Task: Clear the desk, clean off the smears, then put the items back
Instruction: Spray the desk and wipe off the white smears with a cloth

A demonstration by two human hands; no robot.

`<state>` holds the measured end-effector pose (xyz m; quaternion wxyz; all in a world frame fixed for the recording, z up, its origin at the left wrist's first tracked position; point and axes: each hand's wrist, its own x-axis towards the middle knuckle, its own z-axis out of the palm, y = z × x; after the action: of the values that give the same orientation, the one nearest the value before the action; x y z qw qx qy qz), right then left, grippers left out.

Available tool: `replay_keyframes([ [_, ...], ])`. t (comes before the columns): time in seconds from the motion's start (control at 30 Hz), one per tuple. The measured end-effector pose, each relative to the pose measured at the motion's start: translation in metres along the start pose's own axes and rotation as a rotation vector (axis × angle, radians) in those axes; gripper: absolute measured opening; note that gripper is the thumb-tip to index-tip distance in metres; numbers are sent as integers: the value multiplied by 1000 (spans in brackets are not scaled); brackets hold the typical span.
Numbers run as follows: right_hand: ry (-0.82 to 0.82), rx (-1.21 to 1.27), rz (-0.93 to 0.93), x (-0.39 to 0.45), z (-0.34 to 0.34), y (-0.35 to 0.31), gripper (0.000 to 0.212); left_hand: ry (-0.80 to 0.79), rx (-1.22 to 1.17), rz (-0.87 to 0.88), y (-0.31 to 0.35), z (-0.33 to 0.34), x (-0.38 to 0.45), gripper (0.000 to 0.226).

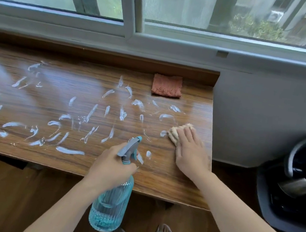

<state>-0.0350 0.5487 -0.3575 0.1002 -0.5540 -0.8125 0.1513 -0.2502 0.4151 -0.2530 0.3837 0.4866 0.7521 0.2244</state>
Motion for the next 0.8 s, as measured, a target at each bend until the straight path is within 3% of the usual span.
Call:
replay_keyframes([
  [0.13, 19, -9, 6, 1, 6, 0, 49, 59, 61, -73, 21, 15, 14, 6],
  [0.3, -34, -87, -141, -19, -3, 30, 59, 51, 84, -153, 38, 24, 23, 20],
  [0.43, -9, -96, -85, -44, -3, 34, 58, 39, 21, -114, 44, 19, 27, 6],
  [0.57, 19, -49, -60, -49, 3, 25, 56, -2, 48, -96, 49, 9, 36, 28],
  [0.67, 21, -75, -149, -50, 8, 23, 61, -18, 40, -39, 47, -1, 48, 11],
  [0.8, 96, 125, -52, -42, 4, 19, 53, -39, -8, -1, 45, -20, 64, 21],
])
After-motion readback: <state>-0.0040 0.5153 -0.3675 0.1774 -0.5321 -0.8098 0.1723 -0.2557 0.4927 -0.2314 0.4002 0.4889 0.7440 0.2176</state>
